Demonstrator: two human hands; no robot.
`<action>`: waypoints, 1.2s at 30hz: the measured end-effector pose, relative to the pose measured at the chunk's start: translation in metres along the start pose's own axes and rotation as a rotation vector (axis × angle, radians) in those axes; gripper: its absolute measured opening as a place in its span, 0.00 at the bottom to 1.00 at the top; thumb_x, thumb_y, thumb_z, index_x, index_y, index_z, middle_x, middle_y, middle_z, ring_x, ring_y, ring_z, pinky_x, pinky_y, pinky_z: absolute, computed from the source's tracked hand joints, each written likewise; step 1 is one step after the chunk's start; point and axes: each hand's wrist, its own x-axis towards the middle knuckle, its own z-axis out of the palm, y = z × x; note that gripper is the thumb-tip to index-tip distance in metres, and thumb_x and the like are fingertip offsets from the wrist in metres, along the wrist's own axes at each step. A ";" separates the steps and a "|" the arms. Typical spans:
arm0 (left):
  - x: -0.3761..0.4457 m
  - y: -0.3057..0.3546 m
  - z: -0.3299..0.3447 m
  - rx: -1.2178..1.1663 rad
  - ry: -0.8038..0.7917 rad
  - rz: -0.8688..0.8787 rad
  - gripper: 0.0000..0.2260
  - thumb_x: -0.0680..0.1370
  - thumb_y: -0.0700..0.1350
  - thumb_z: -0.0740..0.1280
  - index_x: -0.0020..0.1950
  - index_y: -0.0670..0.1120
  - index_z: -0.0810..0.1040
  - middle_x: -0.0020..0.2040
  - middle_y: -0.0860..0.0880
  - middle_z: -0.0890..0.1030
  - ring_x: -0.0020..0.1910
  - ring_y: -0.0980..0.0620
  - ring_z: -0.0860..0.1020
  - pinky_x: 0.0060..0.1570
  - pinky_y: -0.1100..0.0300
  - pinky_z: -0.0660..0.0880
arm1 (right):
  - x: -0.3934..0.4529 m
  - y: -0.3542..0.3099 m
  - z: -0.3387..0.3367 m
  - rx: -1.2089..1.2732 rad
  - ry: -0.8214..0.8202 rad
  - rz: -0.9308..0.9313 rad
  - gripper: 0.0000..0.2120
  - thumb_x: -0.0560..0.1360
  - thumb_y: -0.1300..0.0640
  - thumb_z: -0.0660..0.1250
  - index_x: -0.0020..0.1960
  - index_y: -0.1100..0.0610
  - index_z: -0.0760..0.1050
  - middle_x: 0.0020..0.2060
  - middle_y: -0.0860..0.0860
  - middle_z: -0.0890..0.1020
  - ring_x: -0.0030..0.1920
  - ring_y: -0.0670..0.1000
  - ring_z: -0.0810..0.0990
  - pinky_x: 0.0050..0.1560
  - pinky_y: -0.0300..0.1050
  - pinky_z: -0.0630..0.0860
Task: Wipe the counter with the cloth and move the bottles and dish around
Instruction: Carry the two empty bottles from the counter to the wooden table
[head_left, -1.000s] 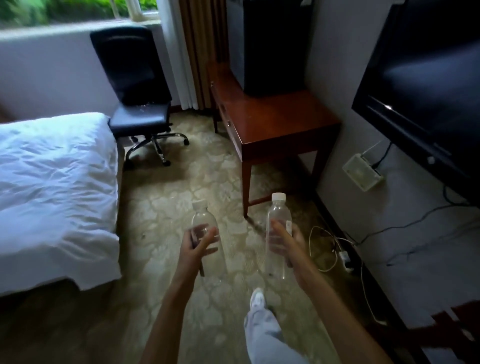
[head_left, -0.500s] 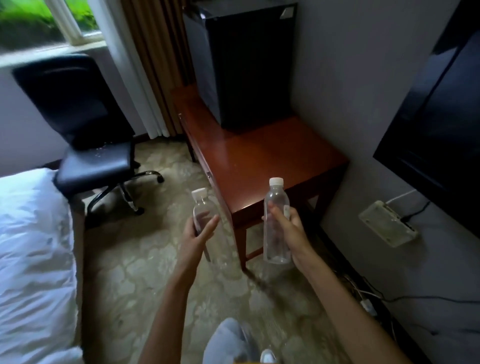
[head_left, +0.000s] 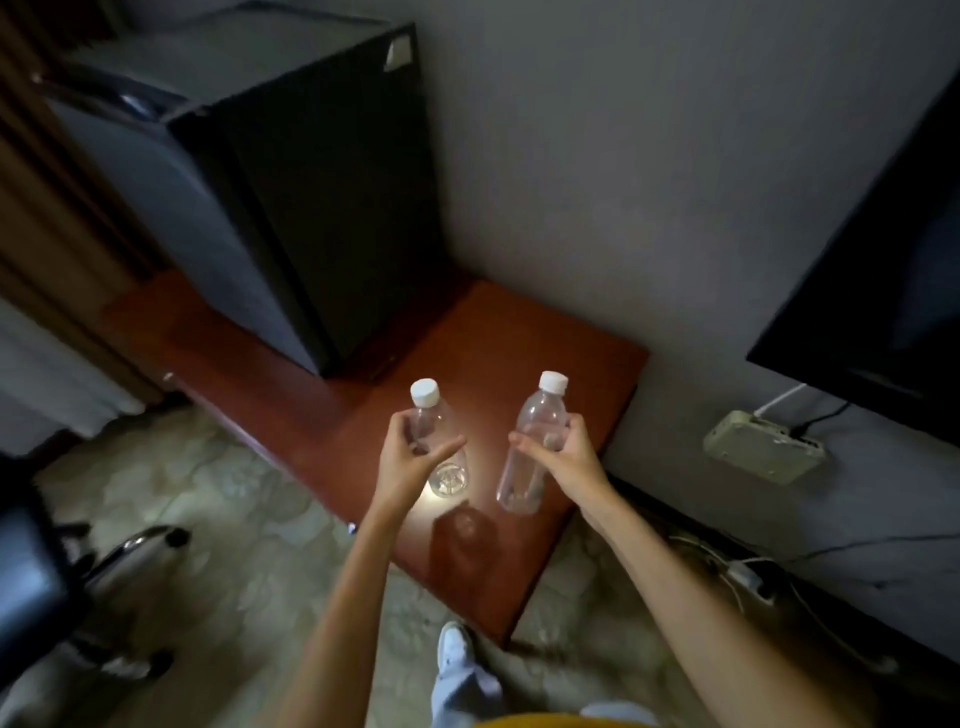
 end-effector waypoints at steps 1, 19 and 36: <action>0.025 -0.002 -0.005 0.050 -0.035 0.010 0.30 0.65 0.54 0.84 0.60 0.51 0.74 0.55 0.48 0.82 0.51 0.49 0.83 0.51 0.50 0.82 | 0.014 -0.004 0.006 -0.030 0.042 -0.019 0.39 0.62 0.43 0.83 0.64 0.54 0.67 0.54 0.48 0.83 0.57 0.50 0.83 0.58 0.46 0.79; 0.200 -0.047 0.031 0.200 -0.366 0.015 0.33 0.62 0.34 0.83 0.60 0.50 0.72 0.53 0.50 0.84 0.51 0.53 0.85 0.45 0.59 0.83 | 0.132 0.046 0.038 -0.227 0.304 -0.028 0.37 0.63 0.59 0.84 0.65 0.51 0.69 0.59 0.47 0.79 0.59 0.45 0.77 0.49 0.23 0.71; 0.141 -0.065 0.040 0.139 -0.161 -0.198 0.38 0.66 0.33 0.83 0.70 0.40 0.68 0.63 0.46 0.74 0.58 0.50 0.78 0.47 0.70 0.78 | 0.097 0.091 0.002 -0.190 0.369 0.021 0.53 0.57 0.50 0.87 0.75 0.50 0.63 0.73 0.47 0.71 0.71 0.44 0.70 0.70 0.42 0.68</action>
